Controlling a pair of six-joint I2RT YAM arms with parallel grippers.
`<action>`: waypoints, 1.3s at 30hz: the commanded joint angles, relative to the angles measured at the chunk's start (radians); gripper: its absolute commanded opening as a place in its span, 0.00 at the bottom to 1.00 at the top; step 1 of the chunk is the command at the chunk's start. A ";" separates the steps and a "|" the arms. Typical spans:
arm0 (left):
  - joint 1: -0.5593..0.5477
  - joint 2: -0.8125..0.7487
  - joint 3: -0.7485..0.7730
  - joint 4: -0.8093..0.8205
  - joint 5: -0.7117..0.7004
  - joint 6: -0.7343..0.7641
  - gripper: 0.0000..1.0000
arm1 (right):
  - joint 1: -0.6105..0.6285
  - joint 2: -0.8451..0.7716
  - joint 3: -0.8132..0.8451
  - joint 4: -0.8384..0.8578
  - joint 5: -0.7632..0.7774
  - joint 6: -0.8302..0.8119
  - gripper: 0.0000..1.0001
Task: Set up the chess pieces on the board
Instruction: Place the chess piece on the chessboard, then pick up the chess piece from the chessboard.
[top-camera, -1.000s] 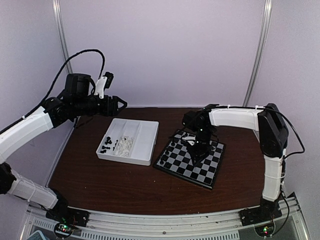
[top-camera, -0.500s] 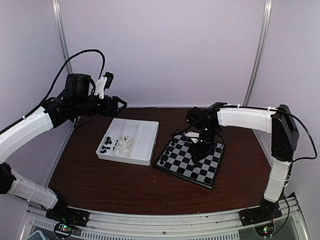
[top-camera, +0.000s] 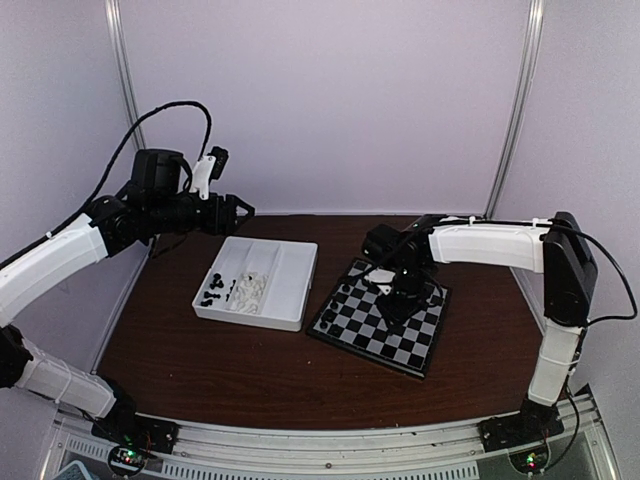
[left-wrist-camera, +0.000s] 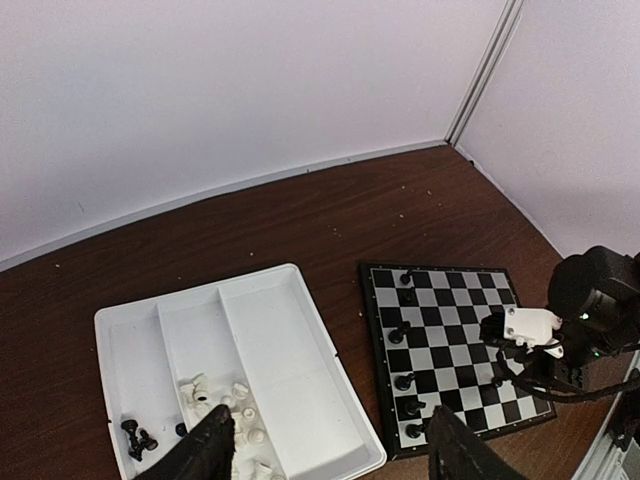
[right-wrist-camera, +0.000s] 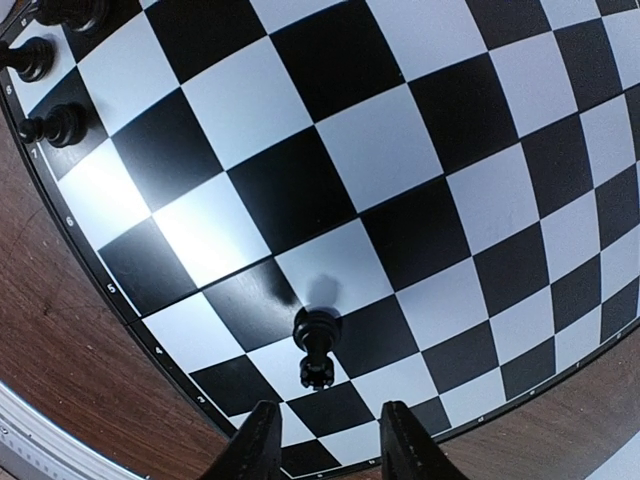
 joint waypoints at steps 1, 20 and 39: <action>0.000 -0.011 -0.007 0.028 0.006 0.005 0.66 | 0.000 0.003 -0.010 0.033 0.034 0.008 0.35; -0.001 -0.011 -0.004 0.021 -0.003 0.007 0.66 | 0.000 0.050 -0.029 0.069 0.023 0.012 0.25; -0.001 -0.009 -0.001 0.014 -0.015 0.010 0.66 | -0.001 0.037 -0.012 0.069 0.043 0.008 0.13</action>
